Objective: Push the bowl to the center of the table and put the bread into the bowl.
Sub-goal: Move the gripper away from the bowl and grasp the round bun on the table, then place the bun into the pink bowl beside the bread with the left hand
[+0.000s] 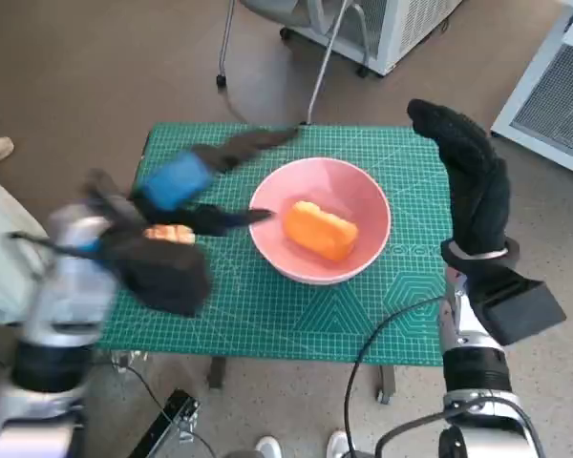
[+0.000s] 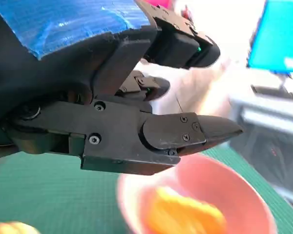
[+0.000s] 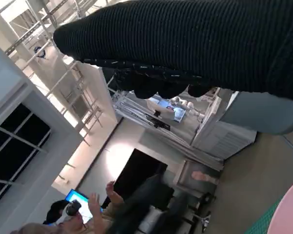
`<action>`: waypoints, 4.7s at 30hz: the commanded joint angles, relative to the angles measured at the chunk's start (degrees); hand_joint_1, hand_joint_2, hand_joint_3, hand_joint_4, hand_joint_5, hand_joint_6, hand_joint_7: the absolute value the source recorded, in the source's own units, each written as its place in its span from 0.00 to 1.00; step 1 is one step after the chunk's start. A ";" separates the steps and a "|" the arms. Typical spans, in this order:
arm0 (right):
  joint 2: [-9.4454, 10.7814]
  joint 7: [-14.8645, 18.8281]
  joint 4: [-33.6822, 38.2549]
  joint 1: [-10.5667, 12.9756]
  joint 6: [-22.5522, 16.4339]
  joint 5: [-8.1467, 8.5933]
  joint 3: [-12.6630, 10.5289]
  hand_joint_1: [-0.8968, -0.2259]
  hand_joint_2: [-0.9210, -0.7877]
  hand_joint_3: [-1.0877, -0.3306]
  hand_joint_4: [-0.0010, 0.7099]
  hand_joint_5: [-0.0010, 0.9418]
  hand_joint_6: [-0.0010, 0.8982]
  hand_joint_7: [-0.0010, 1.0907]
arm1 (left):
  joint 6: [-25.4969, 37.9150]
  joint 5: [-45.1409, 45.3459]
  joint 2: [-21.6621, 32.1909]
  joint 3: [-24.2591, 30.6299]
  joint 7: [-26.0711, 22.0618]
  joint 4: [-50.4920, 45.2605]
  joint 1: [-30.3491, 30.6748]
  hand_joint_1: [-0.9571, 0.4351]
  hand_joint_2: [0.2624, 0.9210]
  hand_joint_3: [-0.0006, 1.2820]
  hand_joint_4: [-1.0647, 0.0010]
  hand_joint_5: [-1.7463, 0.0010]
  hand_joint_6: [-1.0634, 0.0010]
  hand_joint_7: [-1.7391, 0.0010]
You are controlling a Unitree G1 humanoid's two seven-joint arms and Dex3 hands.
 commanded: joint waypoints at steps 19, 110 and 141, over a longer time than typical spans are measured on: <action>0.15 2.06 2.33 -1.15 0.95 1.48 -0.16 0.66 0.00 0.61 0.65 0.01 0.15 0.84 | 9.30 -3.05 19.36 10.74 -10.61 -1.93 15.92 0.58 0.85 0.00 0.82 1.00 0.69 0.97; -1.03 2.25 -0.09 0.52 2.45 1.93 -0.48 0.67 0.00 0.60 0.66 0.01 0.17 0.85 | -6.91 19.06 5.26 -22.96 12.18 47.78 -14.83 0.69 1.00 0.06 0.41 0.25 0.36 0.40; -0.45 1.10 0.15 0.55 1.74 1.14 -0.59 0.66 0.00 0.60 0.66 0.01 0.18 0.85 | 3.39 10.81 0.23 -8.67 11.85 6.19 -13.90 0.69 1.00 0.04 0.38 0.31 0.33 0.38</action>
